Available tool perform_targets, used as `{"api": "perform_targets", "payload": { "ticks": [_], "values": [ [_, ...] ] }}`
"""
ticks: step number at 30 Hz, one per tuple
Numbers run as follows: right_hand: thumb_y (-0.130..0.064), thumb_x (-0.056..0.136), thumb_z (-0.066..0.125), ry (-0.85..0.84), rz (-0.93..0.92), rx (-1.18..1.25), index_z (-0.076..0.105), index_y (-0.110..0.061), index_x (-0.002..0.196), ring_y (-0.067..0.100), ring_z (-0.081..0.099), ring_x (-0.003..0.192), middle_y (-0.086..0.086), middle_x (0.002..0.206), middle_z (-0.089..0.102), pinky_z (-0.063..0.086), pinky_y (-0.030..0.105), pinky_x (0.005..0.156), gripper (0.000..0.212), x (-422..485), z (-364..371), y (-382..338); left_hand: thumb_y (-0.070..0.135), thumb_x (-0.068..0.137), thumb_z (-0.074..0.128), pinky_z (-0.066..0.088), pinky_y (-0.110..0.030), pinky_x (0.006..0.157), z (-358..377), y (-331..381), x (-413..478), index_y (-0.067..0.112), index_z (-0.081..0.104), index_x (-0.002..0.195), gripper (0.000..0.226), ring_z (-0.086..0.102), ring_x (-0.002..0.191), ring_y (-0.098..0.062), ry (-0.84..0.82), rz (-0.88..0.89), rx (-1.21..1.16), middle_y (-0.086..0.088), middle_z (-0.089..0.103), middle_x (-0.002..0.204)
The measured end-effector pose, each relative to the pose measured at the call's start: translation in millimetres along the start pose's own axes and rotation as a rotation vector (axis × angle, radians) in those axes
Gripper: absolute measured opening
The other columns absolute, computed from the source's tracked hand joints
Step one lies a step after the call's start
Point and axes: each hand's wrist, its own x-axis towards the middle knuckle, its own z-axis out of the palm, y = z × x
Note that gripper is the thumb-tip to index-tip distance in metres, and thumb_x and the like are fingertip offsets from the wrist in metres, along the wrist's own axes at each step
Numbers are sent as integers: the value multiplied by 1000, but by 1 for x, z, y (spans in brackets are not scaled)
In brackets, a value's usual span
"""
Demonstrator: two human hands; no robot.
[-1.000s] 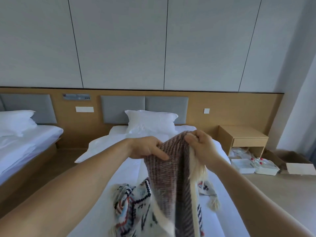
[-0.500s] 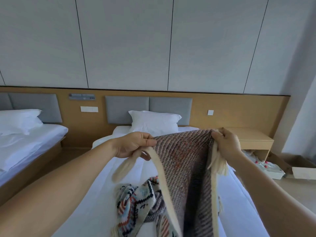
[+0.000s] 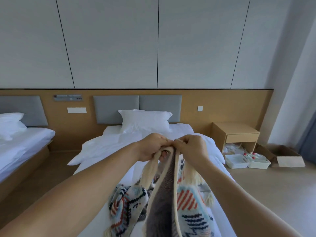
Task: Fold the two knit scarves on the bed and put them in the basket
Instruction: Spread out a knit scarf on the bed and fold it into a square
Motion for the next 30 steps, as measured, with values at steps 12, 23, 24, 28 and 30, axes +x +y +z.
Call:
{"api": "perform_targets", "payload": {
  "ticks": [12, 23, 24, 28, 30],
  "values": [
    [-17, 87, 42, -342, 260, 281, 70, 3, 78, 23, 57, 61, 11, 71, 72, 44, 32, 61, 35, -14, -4, -14, 28, 91, 42, 41, -32, 58, 3, 4, -8, 12, 46, 59, 37, 48, 59, -20, 18, -116, 180, -8, 54, 65],
    [-3, 95, 34, -492, 245, 475, 61, 3, 113, 32, 73, 82, 21, 93, 74, 55, 40, 75, 34, -5, -4, 9, 12, 88, 70, 52, -29, 78, -28, -13, -21, 8, 69, 115, 27, 64, 90, -21, -171, -93, 330, -10, 68, 101],
    [0, 92, 40, -412, 178, 373, 63, 3, 111, 28, 71, 74, 18, 87, 75, 52, 37, 70, 31, -3, -2, 14, 6, 89, 65, 54, -29, 76, -32, -11, -23, 6, 70, 114, 25, 66, 89, -21, -166, -98, 325, -12, 70, 104],
    [9, 80, 59, -509, -15, 230, 60, -12, 128, 16, 59, 107, 2, 116, 67, 50, 24, 81, 52, 9, 4, 34, -5, 82, 46, 46, -26, 58, -39, 13, -31, 4, 72, 90, 28, 56, 66, -17, -61, -102, 332, -13, 63, 85],
    [-7, 69, 67, -665, -104, 158, 56, -27, 134, 8, 46, 129, -8, 136, 56, 44, 30, 100, 69, 13, 10, 31, -5, 78, 42, 39, -26, 54, -39, 32, -34, 0, 67, 83, 26, 48, 58, -15, -14, -35, 338, -7, 60, 75]
  ]
}}
